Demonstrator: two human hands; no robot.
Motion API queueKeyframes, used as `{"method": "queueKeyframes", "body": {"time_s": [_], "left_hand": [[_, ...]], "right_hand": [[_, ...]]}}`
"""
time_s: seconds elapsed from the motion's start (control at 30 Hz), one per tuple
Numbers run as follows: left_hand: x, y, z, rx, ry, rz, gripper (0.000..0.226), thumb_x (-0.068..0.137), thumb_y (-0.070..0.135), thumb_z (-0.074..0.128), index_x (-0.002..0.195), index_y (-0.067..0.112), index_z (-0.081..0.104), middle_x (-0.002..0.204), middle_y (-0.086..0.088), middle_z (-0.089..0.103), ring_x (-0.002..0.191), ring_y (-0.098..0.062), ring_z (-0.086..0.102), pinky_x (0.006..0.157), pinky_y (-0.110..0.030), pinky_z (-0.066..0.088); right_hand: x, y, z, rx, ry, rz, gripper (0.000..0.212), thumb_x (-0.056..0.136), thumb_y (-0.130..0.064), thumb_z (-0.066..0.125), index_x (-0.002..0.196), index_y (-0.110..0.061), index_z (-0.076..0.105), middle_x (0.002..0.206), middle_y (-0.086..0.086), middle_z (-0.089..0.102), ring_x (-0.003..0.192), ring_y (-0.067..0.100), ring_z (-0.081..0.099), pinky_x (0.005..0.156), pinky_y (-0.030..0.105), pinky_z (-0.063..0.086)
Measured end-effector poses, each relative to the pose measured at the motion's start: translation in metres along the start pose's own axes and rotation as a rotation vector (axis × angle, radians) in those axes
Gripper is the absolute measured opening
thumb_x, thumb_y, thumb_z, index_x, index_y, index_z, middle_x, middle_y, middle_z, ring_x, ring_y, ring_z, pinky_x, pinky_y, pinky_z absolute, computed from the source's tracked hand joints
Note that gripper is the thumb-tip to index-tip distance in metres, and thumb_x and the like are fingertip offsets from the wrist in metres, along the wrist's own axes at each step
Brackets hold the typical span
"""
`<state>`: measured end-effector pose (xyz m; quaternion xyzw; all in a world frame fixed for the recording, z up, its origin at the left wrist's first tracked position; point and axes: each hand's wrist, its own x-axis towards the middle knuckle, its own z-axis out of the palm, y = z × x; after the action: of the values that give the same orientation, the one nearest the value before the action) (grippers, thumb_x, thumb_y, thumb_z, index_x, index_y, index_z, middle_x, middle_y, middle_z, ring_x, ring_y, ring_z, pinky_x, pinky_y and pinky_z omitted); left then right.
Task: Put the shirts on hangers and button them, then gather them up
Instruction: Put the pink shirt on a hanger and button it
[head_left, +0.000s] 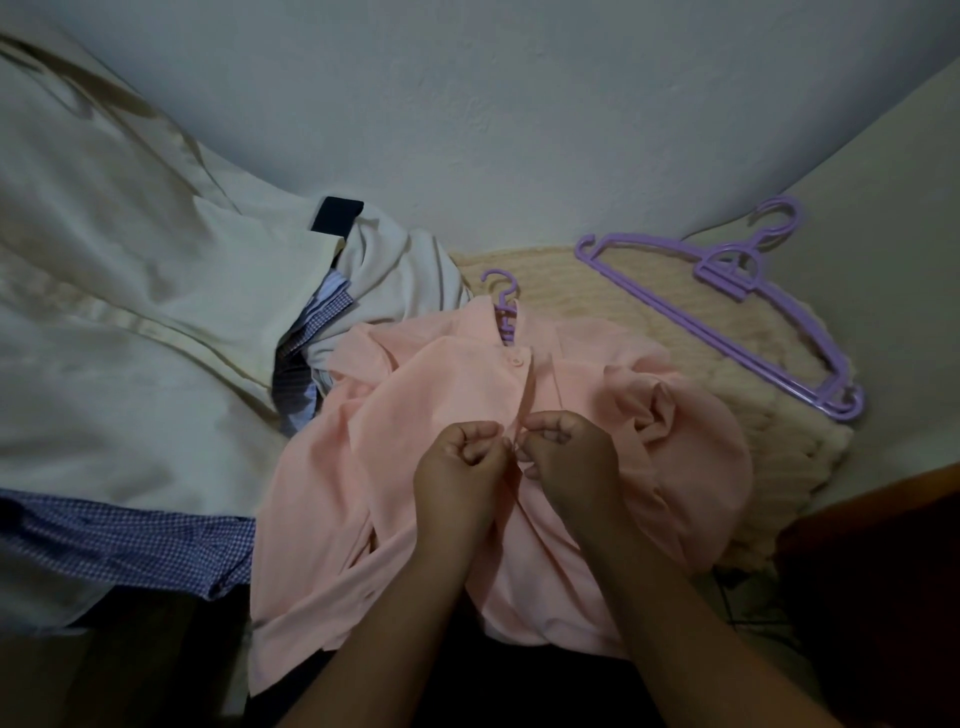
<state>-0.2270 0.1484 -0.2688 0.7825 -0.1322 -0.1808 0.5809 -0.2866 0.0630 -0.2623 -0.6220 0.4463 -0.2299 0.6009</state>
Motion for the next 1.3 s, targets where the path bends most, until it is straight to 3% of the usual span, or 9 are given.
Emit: {"method": "queueKeyframes", "body": {"time_s": [0.2,0.37,0.6,0.73,0.83,0.97,1.03,1.13,1.3], "left_hand": [[0.001,0.001,-0.001,-0.005,-0.019,-0.016,0.008,0.083,0.016,0.068,0.086,0.023,0.065,0.061,0.008,0.065,0.062,-0.003,0.061,0.071,-0.028,0.052],[0.002,0.001,-0.002,-0.032,-0.053,-0.062,0.011,0.088,0.017,0.060,0.095,0.021,0.067,0.075,0.003,0.071,0.074,-0.013,0.066,0.078,-0.038,0.056],[0.001,0.002,-0.003,-0.006,-0.042,-0.015,0.015,0.087,0.012,0.058,0.100,0.017,0.065,0.084,0.008,0.071,0.071,0.003,0.063,0.068,-0.016,0.049],[0.000,0.006,-0.004,-0.077,-0.057,-0.034,0.020,0.082,0.006,0.068,0.099,0.014,0.062,0.078,-0.003,0.072,0.071,-0.006,0.067,0.073,-0.025,0.054],[0.001,0.007,-0.005,-0.098,-0.076,-0.024,0.020,0.081,0.002,0.068,0.098,0.013,0.062,0.080,-0.009,0.071,0.069,-0.006,0.065,0.073,-0.026,0.055],[0.001,0.010,-0.006,-0.129,-0.129,-0.010,0.024,0.081,-0.001,0.068,0.101,0.010,0.058,0.080,-0.009,0.071,0.065,-0.002,0.065,0.065,-0.012,0.051],[0.002,0.008,-0.006,-0.137,-0.146,-0.020,0.027,0.080,-0.001,0.069,0.102,0.011,0.057,0.081,-0.009,0.072,0.072,-0.010,0.068,0.070,-0.018,0.054],[0.004,0.004,-0.005,-0.116,-0.145,-0.021,0.027,0.079,0.000,0.070,0.100,0.013,0.058,0.083,-0.008,0.073,0.078,-0.019,0.070,0.077,-0.032,0.057],[0.011,0.000,-0.005,-0.266,-0.143,-0.145,0.028,0.078,0.001,0.071,0.099,0.011,0.056,0.084,-0.012,0.072,0.080,-0.022,0.069,0.086,-0.041,0.054]], "right_hand": [[0.001,-0.003,-0.002,0.090,-0.057,0.031,0.026,0.081,0.007,0.058,0.072,-0.017,0.062,0.063,0.005,0.065,0.057,0.012,0.061,0.053,0.021,0.047],[0.000,0.000,-0.004,0.212,-0.130,0.010,0.027,0.083,0.016,0.051,0.071,-0.007,0.058,0.059,0.008,0.058,0.052,0.013,0.053,0.050,0.020,0.045],[-0.002,0.004,-0.006,-0.003,-0.119,-0.136,0.034,0.085,0.004,0.049,0.073,-0.025,0.062,0.068,0.004,0.065,0.063,0.018,0.062,0.068,0.034,0.053],[-0.008,0.004,-0.009,-0.245,-0.205,-0.324,0.029,0.076,-0.022,0.047,0.091,-0.045,0.056,0.086,-0.007,0.062,0.083,0.012,0.063,0.077,0.022,0.047],[-0.007,0.007,-0.009,-0.311,-0.209,-0.355,0.029,0.079,-0.029,0.048,0.100,-0.036,0.068,0.095,-0.015,0.052,0.094,0.017,0.060,0.090,0.030,0.047],[-0.006,0.008,-0.007,-0.242,-0.124,-0.294,0.027,0.078,-0.027,0.051,0.095,-0.028,0.070,0.093,-0.014,0.058,0.090,0.024,0.065,0.087,0.044,0.051],[-0.005,0.008,-0.005,-0.185,-0.099,-0.264,0.022,0.081,-0.019,0.055,0.086,-0.037,0.066,0.091,-0.007,0.067,0.086,0.023,0.067,0.085,0.044,0.053],[-0.003,0.011,-0.005,-0.114,-0.059,-0.210,0.036,0.084,-0.003,0.059,0.076,-0.038,0.062,0.084,0.003,0.070,0.075,0.023,0.067,0.080,0.045,0.054],[-0.001,0.014,-0.006,-0.174,-0.051,-0.300,0.034,0.079,-0.013,0.052,0.068,-0.044,0.062,0.087,-0.005,0.065,0.084,0.024,0.064,0.082,0.046,0.052]]}}
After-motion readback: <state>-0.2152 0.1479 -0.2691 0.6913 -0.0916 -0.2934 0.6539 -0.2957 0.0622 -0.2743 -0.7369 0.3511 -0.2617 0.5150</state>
